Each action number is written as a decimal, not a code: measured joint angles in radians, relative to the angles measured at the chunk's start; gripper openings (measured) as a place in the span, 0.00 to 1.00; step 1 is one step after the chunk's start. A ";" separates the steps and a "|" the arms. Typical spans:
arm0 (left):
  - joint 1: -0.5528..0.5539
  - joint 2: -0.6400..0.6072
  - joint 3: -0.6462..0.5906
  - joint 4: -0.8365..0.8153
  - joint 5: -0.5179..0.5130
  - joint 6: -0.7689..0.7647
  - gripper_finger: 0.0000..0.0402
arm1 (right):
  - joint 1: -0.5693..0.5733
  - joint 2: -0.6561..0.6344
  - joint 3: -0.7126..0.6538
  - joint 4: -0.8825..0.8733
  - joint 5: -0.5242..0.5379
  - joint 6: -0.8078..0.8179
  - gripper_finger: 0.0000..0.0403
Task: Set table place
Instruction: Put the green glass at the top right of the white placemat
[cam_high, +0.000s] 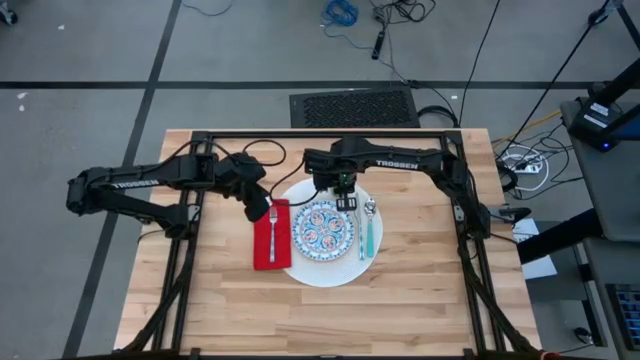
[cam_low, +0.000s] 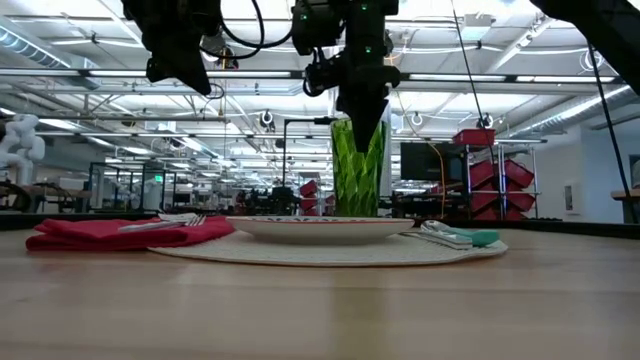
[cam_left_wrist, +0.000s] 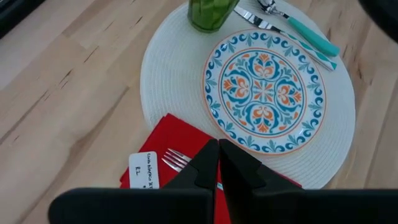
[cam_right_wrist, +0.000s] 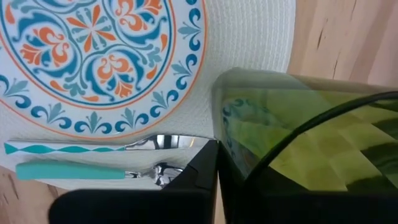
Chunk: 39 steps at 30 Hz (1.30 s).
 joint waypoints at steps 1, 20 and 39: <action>0.000 0.000 0.000 0.000 0.000 0.000 0.00 | 0.000 0.000 0.000 0.000 0.000 0.000 0.02; 0.000 0.000 0.000 0.000 0.000 0.000 0.00 | -0.001 0.000 0.000 -0.011 0.027 0.027 0.19; 0.000 0.000 0.000 0.000 0.000 0.000 0.00 | 0.006 0.000 -0.001 -0.012 -0.007 -0.002 0.04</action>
